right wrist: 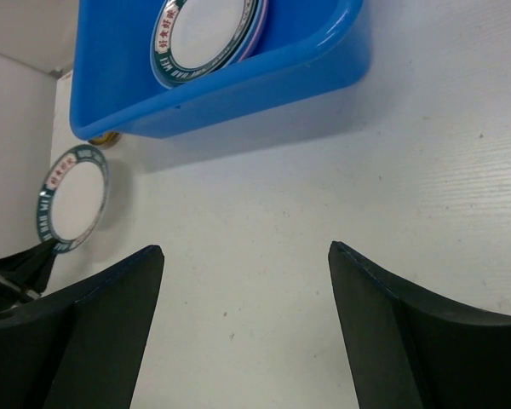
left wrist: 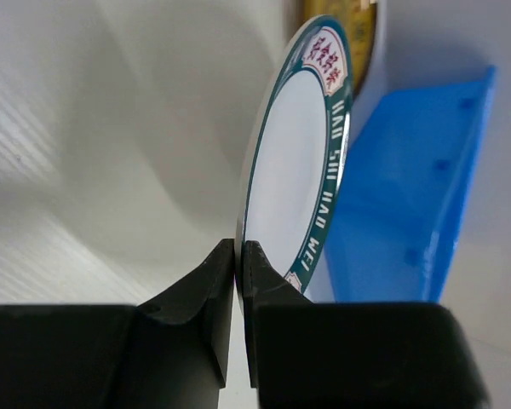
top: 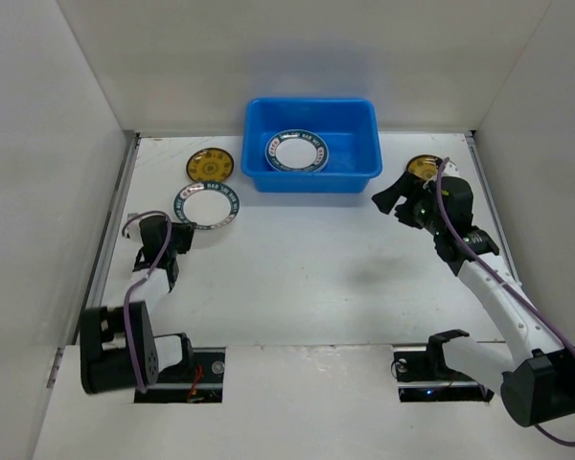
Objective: Place the plates into the plastic bin on the countertop
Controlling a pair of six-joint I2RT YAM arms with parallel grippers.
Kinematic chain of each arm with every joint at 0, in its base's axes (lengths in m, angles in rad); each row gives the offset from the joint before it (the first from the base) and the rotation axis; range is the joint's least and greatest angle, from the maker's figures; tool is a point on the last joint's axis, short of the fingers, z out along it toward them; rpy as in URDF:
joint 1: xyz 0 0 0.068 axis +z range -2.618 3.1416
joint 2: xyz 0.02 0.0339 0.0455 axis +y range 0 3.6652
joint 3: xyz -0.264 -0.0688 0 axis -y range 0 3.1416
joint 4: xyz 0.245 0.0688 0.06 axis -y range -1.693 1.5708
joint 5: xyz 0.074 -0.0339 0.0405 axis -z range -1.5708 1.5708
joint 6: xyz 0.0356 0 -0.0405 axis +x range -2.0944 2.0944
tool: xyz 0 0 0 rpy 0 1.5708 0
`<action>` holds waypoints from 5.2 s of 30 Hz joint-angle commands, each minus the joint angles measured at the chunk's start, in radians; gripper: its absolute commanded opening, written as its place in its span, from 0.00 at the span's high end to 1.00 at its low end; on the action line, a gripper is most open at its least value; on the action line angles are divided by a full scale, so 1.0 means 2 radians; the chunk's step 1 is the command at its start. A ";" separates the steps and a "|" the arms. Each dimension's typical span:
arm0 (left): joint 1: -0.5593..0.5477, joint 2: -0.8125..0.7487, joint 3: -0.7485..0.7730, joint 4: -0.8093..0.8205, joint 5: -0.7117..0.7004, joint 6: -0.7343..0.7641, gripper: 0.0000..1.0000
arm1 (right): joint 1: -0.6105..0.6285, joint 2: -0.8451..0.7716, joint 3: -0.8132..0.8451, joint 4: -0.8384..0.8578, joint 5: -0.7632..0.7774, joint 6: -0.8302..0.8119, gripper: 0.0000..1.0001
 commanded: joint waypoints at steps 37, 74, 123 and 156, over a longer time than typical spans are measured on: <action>-0.182 0.420 0.691 -0.082 0.082 0.249 0.91 | -0.003 -0.147 -0.054 -0.061 0.056 0.023 0.17; -0.215 0.387 0.720 -0.204 0.032 0.409 0.09 | -0.028 -0.141 -0.067 -0.014 0.019 0.023 0.16; -0.014 0.416 0.420 -0.016 -0.014 -0.064 0.95 | -0.039 -0.124 -0.079 0.003 0.011 0.045 0.17; -0.187 0.481 0.809 -0.164 0.072 0.266 0.92 | -0.113 -0.229 -0.128 -0.011 -0.047 0.021 0.18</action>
